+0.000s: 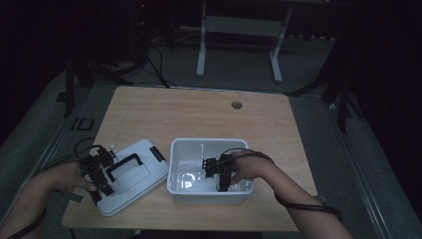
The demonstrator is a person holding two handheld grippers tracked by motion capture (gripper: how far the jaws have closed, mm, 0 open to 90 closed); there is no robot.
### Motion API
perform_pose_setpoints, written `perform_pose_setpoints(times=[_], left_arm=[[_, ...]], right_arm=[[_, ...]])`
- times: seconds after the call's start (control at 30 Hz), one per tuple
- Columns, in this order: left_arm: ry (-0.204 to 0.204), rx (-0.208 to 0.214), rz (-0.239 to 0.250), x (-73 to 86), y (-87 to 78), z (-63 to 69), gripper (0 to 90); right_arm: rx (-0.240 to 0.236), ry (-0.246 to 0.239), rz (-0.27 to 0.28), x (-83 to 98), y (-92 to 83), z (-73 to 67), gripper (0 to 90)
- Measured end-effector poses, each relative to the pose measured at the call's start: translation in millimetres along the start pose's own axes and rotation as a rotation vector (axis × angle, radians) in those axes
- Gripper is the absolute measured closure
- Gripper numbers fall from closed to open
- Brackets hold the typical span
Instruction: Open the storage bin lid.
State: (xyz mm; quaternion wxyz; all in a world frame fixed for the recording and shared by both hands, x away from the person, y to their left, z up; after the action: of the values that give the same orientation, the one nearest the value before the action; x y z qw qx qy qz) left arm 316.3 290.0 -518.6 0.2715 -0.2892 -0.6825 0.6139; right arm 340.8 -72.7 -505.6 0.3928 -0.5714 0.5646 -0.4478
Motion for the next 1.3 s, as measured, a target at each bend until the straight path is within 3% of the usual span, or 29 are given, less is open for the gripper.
perform_pose_setpoints(times=[0.4, 0.67, 1.1, 1.3], left_arm=[[0.010, -0.004, 0.002, -1.4, -1.0, -0.1, 19.5], [0.010, -0.003, 0.001, -1.8, 0.1, 1.0, 19.5], [0.006, -0.009, -0.001, -1.6, -2.6, 0.9, 19.4], [0.020, -0.033, -0.015, -2.5, -2.6, 0.6, 19.4]], right_arm=[[-0.002, 0.017, -0.045, -3.4, 16.0, 2.1, 50.0], [-0.023, 0.031, -0.053, -0.1, 16.7, 3.2, 46.7], [-0.011, 0.013, 0.002, 5.5, -18.0, -4.5, 44.4], [0.004, -0.012, 0.043, 15.2, -43.3, -11.6, 44.3]])
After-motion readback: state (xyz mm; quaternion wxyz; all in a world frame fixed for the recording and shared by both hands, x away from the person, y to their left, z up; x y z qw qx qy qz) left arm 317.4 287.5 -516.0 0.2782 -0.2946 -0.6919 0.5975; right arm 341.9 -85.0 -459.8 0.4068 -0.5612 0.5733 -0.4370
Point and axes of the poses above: each handheld gripper's, and its own axes: y roughly forward along the jaws, x roughly out of its underside, z roughly to its right, the point moved 3 cm from there along y, roughly forward along the jaws, and after that the axes turned 14 degrees about -x, right-handed, at the moved point
